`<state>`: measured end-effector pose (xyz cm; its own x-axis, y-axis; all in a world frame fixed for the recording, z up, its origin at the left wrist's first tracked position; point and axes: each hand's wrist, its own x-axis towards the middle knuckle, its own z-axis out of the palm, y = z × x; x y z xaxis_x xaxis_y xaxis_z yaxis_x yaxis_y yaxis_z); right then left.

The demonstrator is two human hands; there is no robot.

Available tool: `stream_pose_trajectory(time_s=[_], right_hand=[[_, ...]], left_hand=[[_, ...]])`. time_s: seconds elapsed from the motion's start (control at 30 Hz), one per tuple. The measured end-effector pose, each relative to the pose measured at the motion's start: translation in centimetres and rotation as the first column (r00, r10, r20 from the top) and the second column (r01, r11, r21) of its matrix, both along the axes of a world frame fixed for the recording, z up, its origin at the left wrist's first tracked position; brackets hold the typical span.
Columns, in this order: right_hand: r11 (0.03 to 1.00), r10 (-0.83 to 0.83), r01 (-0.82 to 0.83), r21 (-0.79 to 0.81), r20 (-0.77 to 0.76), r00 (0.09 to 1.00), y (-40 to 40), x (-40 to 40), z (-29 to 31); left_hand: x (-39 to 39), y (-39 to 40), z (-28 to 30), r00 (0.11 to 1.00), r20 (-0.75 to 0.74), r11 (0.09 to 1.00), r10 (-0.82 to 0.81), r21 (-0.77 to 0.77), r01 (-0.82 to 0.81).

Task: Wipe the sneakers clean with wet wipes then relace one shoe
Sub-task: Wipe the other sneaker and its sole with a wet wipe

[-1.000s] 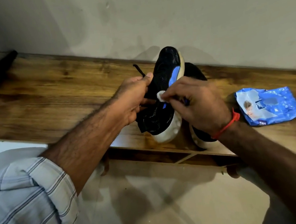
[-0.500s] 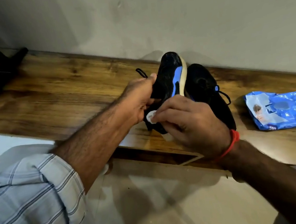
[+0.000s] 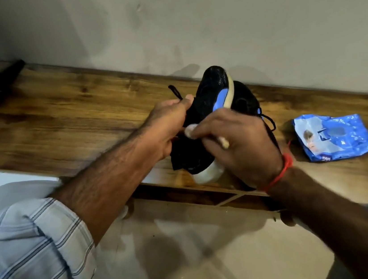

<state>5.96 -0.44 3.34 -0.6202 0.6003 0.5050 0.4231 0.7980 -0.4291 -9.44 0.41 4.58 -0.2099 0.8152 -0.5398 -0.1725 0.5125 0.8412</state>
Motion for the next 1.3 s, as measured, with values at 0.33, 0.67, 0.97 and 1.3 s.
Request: stream_pose_trajectory(time_s=[0.33, 0.67, 0.97, 1.3], right_hand=[[0.997, 0.078, -0.078, 0.020, 0.030, 0.997, -0.9, -0.6, -0.4], [0.988, 0.155, -0.154, -0.009, 0.046, 0.987, -0.7, -0.1, -0.2], [0.986, 0.161, -0.164, 0.025, 0.082, 0.983, -1.2, -0.5, -0.3], [0.962, 0.252, -0.268, 0.053, 0.203, 0.946, -2.0, -0.9, -0.7]], left_hand=[[-0.2, -0.1, -0.5, 0.999, -0.035, 0.998, -0.019, 0.052, 0.021], [-0.4, -0.2, -0.5, 0.995, -0.080, 0.997, -0.066, 0.027, 0.069], [-0.3, 0.1, -0.8, 0.999, -0.045, 1.000, 0.015, -0.017, -0.016], [-0.1, 2.1, -2.6, 0.991, -0.088, 0.994, 0.098, -0.042, -0.102]])
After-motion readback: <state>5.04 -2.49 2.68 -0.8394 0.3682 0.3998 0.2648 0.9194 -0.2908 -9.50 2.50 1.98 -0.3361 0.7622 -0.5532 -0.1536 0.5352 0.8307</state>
